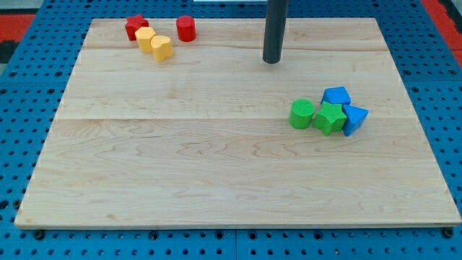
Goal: Place the red star red circle and yellow hexagon in a diagonal line
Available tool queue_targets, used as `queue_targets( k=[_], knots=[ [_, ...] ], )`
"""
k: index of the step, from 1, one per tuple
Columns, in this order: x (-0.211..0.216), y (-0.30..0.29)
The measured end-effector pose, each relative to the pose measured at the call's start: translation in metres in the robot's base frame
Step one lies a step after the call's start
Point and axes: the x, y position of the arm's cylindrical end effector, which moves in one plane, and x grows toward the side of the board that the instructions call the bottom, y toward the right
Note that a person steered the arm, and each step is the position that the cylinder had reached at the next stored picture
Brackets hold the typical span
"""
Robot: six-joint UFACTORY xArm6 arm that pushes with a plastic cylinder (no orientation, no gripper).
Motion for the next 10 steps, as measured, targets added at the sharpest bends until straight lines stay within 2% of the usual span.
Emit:
queue_targets(
  k=[3, 4, 5, 6, 7, 8, 10],
  knots=[
    [0.002, 0.002],
    [0.003, 0.032],
    [0.038, 0.107],
    [0.056, 0.114],
    [0.032, 0.098],
    [-0.026, 0.09],
    [-0.06, 0.043]
  ],
)
